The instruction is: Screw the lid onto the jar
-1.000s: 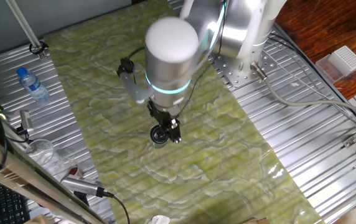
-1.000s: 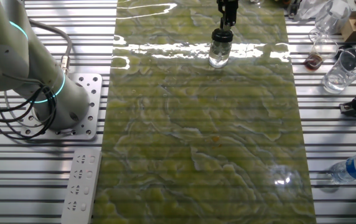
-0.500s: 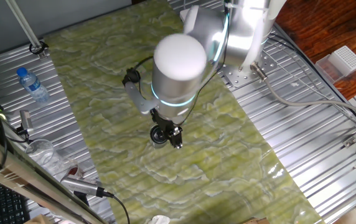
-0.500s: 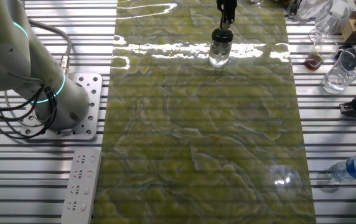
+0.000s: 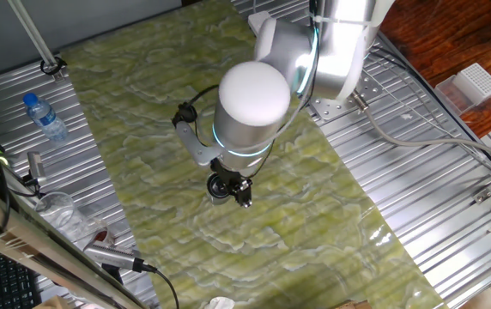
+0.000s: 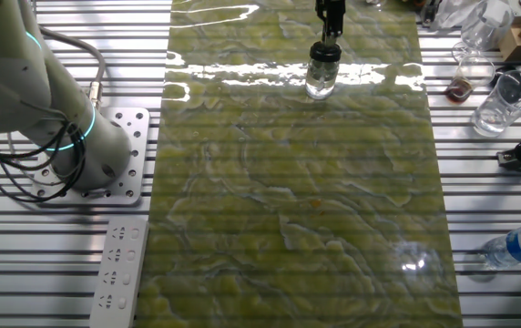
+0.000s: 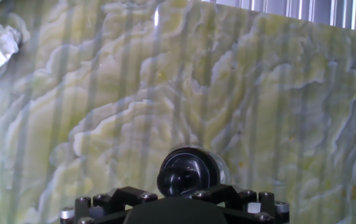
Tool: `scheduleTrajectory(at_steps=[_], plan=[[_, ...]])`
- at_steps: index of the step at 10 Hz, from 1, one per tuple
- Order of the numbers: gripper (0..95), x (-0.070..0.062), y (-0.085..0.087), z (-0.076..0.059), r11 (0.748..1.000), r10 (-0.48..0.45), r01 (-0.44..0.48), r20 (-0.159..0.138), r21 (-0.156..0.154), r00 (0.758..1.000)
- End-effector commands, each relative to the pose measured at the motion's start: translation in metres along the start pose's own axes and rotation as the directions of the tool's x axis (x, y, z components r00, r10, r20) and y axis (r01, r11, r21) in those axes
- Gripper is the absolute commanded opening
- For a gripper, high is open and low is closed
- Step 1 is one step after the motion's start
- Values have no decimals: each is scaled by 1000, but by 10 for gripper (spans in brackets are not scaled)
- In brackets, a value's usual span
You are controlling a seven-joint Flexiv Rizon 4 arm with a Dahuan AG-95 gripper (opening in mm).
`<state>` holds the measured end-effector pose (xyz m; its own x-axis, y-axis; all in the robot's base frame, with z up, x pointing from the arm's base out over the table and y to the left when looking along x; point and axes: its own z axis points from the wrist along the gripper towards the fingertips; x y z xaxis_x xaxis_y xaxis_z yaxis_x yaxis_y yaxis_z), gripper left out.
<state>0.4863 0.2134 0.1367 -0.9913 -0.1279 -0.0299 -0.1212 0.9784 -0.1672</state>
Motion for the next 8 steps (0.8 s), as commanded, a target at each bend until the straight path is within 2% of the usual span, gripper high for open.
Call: scheduleTrajectory(at_steps=[1, 2, 3, 6, 7, 8], plan=[[950, 0, 1, 3, 1000, -1, 1, -1, 8, 1000], [950, 0, 1, 4, 1000, -1, 1, -1, 11, 1000], [760, 0, 1, 6, 1000, -6, 6, 1, 23, 1000], [760, 1, 1, 11, 999, -14, 14, -8, 52, 1000], [570, 1, 0, 10, 999, -13, 14, -7, 52, 1000], [570, 1, -1, 10, 998, -13, 13, -7, 54, 1000]])
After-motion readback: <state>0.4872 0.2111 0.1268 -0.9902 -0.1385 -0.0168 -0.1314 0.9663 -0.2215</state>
